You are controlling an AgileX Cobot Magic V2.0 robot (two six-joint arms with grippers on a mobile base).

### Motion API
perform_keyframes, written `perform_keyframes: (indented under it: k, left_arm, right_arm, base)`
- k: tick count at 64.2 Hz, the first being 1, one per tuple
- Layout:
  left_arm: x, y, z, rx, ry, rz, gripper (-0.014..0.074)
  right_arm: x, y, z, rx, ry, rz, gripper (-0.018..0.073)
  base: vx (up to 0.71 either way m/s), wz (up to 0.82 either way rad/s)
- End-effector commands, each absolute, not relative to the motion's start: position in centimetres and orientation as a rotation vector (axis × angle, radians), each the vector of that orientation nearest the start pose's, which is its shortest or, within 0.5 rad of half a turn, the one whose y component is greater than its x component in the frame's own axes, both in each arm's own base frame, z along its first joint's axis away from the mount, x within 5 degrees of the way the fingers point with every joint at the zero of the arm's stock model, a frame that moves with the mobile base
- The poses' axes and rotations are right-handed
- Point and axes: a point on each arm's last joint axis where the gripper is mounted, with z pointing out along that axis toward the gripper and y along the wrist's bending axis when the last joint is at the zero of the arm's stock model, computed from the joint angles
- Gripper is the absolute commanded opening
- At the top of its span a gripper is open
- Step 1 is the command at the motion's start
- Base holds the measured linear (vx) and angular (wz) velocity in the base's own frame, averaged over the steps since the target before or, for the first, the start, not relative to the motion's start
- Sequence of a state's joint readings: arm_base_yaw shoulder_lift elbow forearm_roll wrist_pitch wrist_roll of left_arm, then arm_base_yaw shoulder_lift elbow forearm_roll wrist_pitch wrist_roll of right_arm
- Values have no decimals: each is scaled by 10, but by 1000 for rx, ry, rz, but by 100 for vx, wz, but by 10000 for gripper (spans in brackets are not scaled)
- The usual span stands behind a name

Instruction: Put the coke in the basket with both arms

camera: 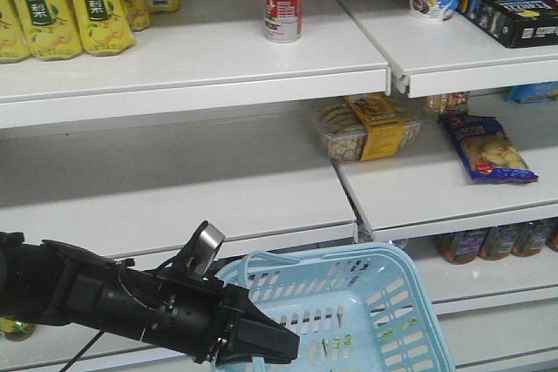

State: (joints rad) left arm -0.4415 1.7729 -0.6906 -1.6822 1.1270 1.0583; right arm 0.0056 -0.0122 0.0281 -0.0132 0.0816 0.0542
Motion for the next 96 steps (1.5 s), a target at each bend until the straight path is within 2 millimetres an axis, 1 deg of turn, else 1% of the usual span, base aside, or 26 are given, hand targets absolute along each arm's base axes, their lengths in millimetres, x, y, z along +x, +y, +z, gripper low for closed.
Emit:
perform_keyframes:
  k: [1,39,96]
  left_arm:
    - [217,-195,191,248,2366,-2002,-7]
    - [217,-195,191,248,2366,-2002,-7]
    - [217,-195,191,248,2366,-2002,-7]
  right_arm:
    - [56,0,199,18,1511,25,-9]
    - [56,0,199,18,1511,25,-9]
    - [56,0,199,18,1511,25,-9]
  base:
    - [3,29]
    - [3,19]
    - [2,9]
